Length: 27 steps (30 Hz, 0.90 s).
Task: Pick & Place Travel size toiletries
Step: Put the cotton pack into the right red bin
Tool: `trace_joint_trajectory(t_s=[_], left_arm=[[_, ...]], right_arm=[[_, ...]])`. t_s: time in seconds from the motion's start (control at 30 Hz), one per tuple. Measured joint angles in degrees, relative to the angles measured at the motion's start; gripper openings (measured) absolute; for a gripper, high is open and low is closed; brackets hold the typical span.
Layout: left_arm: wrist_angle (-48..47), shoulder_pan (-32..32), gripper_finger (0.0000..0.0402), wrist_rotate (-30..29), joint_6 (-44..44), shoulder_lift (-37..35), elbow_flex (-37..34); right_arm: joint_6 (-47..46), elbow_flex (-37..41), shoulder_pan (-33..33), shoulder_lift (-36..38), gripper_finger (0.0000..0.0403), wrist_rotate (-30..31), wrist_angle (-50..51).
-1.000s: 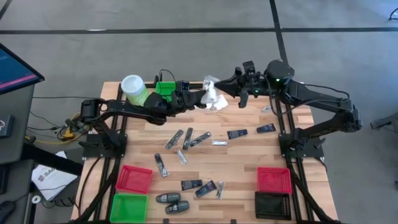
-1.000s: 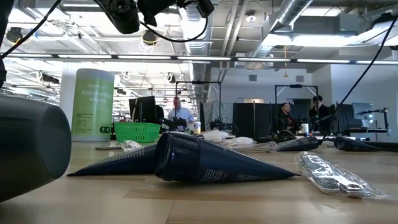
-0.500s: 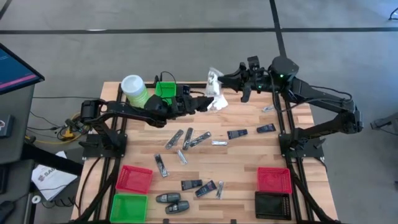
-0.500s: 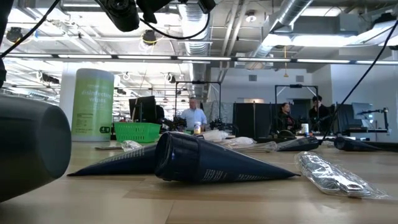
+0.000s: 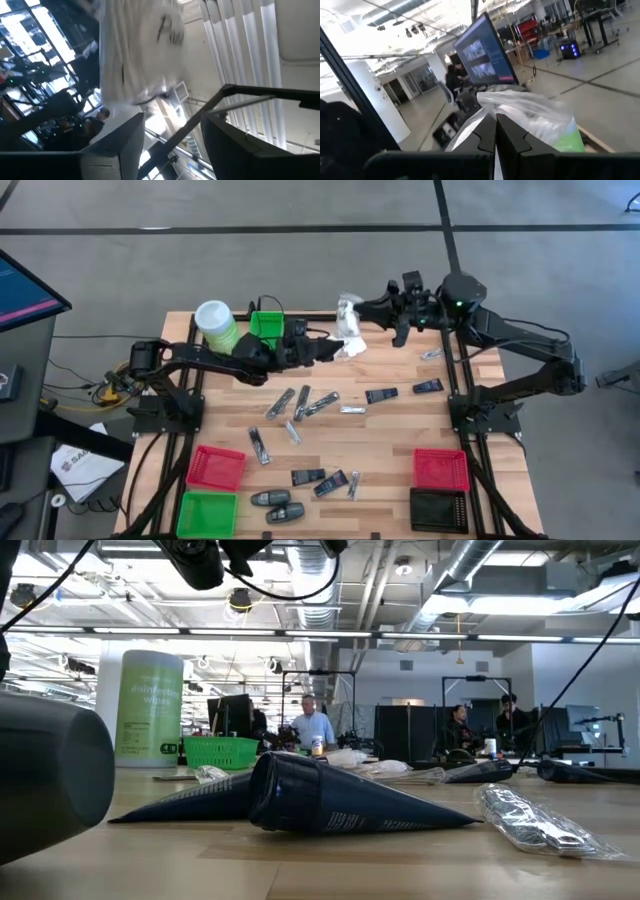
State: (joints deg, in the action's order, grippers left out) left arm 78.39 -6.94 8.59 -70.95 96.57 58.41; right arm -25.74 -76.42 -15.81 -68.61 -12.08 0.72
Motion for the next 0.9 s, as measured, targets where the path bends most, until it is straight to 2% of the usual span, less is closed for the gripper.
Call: trace_joint_trajectory(t_s=[0.4,0.9], left_arm=[[-3.8,-1.8,0.0222,-0.7,1.5,0.0,0.0],[-4.0,-2.5,0.0220,-3.7,3.7,0.0,0.0]], right_arm=[[-1.3,0.0,0.8,0.0,0.0000,-0.3,-1.5],[-0.9,0.0,2.2,-0.1,0.0000,-0.5,-1.2]])
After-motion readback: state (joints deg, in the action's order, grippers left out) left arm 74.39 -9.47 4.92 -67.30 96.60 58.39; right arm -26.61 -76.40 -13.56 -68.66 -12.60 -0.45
